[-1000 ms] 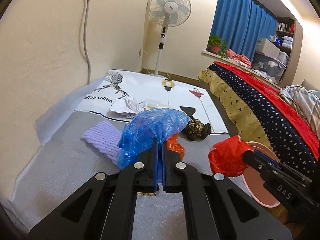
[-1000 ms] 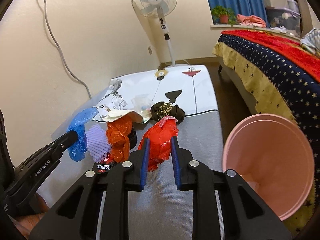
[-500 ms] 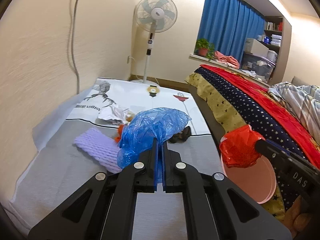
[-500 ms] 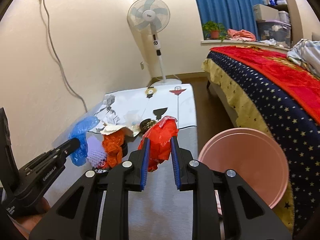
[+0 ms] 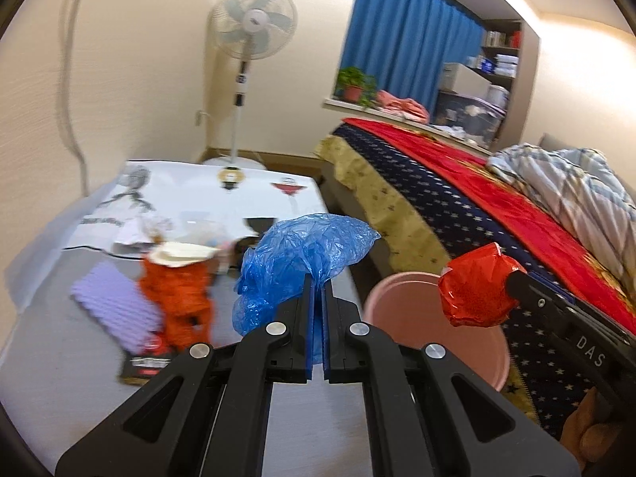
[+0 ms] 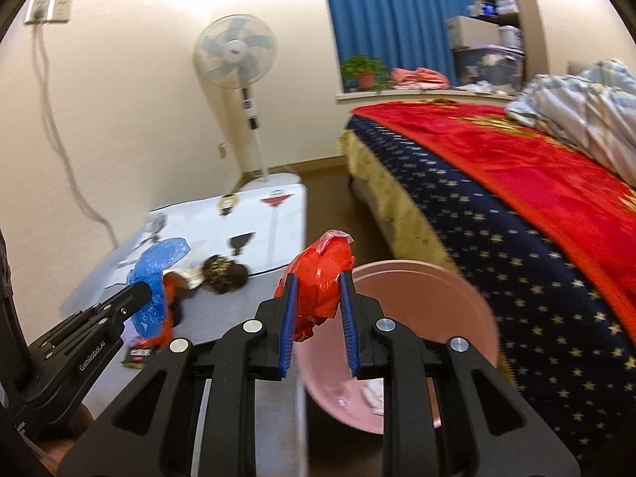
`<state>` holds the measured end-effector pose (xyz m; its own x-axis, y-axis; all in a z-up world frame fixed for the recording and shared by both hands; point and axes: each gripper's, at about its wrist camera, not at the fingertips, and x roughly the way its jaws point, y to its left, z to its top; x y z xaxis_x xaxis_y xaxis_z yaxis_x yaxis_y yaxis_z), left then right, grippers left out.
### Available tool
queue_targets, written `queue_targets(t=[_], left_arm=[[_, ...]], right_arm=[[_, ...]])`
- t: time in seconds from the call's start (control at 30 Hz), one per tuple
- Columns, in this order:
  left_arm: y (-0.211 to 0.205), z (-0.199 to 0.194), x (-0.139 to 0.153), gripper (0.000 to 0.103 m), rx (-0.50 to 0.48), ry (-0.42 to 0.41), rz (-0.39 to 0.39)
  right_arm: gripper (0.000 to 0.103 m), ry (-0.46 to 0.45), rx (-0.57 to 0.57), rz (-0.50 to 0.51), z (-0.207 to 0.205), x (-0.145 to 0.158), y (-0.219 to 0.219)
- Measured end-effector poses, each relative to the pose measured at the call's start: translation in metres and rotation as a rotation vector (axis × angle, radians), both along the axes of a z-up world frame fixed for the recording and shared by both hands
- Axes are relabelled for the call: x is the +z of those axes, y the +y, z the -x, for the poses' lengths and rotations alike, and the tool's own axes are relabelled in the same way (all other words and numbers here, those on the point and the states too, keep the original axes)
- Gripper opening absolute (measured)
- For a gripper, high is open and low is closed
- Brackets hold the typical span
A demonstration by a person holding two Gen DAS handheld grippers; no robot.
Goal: Collect trash
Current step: 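Carry the red bag with the right gripper while the left gripper carries the blue bag over the bin, then open the right gripper to drop the red bag while the left gripper drops the blue bag into the bin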
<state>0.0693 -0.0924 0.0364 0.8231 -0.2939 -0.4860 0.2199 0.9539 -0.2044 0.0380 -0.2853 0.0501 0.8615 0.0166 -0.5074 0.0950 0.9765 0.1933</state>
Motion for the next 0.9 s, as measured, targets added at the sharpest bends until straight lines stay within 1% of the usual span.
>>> queue_targets(t=[0.1, 0.23, 0.37, 0.63, 0.9], left_arm=[[-0.023, -0.004, -0.005, 0.003, -0.069, 0.006, 0.006], [-0.051, -0.010, -0.013, 0.003, -0.160, 0.012, 0.012], [-0.069, -0.014, -0.019, 0.003, -0.221, 0.022, 0.036], [-0.099, -0.025, -0.029, 0.003, -0.305, 0.054, 0.054], [-0.114, -0.036, -0.039, 0.003, -0.331, 0.089, 0.064]], right_arm=[[0.022, 0.005, -0.058, 0.008, 0.004, -0.001, -0.017], [0.022, 0.019, -0.123, 0.049, 0.006, -0.005, -0.031], [0.022, 0.044, -0.179, 0.052, 0.007, -0.011, -0.045], [0.021, 0.073, -0.232, 0.063, 0.003, -0.020, -0.057], [0.021, 0.095, -0.269, 0.059, -0.002, -0.026, -0.068]])
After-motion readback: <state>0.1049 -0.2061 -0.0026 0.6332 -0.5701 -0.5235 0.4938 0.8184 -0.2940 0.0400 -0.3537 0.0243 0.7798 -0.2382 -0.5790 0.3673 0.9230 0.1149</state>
